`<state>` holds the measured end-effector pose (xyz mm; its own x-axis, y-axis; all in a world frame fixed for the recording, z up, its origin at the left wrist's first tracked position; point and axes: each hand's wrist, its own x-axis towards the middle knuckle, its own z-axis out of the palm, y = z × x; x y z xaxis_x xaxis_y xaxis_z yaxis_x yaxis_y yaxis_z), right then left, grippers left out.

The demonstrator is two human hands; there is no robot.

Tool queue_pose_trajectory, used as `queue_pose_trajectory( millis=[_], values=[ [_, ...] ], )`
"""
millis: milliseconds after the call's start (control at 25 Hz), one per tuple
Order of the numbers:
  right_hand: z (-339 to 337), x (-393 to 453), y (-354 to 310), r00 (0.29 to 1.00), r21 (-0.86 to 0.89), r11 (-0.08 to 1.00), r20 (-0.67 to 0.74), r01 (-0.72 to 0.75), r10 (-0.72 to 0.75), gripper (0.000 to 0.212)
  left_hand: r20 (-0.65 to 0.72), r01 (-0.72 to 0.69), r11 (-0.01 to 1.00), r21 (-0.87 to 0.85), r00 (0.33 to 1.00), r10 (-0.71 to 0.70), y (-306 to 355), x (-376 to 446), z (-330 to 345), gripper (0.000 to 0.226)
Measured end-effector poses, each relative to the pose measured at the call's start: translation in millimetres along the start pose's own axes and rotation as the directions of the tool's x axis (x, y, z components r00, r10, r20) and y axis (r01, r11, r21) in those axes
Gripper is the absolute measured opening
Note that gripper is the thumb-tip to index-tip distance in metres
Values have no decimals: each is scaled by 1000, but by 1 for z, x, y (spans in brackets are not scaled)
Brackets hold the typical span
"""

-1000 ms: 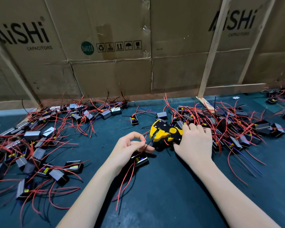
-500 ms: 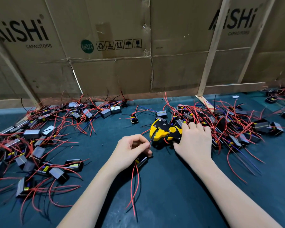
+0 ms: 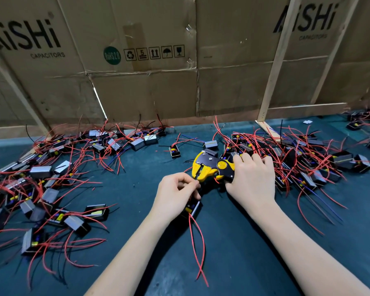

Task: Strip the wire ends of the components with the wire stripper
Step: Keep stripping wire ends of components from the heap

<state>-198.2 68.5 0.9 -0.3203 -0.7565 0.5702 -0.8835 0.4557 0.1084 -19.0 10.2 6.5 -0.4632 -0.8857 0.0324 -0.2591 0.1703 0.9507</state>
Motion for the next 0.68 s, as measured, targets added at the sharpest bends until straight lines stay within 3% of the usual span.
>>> queue_pose_trajectory(
  millis=[200, 360, 520, 680],
  values=[
    [2, 1, 3, 999, 38, 999, 22, 33, -33, 35, 39, -22, 998, 65, 999, 19, -1, 1, -6, 18],
    [4, 6, 6, 984, 33, 998, 164, 59, -64, 23, 60, -53, 996, 76, 997, 49, -1, 0, -8, 18],
    [6, 8, 6, 980, 31, 998, 193, -63, 56, 35, 93, -120, 993, 1, 988, 119, 4, 2, -15, 16],
    [-3, 13, 28, 945, 233, 916, 99, -328, 313, 40, 292, -179, 982, 60, 944, 154, 4, -3, -19, 17]
  ],
)
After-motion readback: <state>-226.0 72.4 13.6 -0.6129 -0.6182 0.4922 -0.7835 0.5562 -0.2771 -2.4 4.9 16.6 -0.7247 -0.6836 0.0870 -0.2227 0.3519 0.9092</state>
